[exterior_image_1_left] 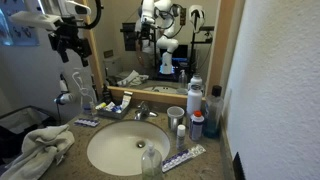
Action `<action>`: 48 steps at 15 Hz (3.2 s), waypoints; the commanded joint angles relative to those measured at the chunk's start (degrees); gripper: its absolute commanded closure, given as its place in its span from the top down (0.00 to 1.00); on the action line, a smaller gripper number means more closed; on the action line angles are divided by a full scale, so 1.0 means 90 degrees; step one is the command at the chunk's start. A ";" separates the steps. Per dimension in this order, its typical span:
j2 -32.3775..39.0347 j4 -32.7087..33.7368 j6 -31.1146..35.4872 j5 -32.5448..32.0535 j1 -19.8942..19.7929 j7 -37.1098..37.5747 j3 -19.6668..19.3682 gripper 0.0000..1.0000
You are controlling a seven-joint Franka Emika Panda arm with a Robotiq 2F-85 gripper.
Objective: Pick up the towel from the hand basin, wipe the wall with it and put the towel back on the hand basin.
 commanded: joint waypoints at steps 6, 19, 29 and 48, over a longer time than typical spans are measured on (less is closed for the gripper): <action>-0.0004 0.0016 -0.0010 0.0014 -0.0030 -0.0013 0.0048 1.00; -0.0004 0.0016 -0.0009 0.0013 -0.0030 -0.0013 0.0048 1.00; -0.0386 -0.1006 0.0243 0.0169 0.0397 0.0461 0.0712 1.00; 0.2094 -0.2925 0.4708 0.0391 0.1096 0.2884 0.2387 1.00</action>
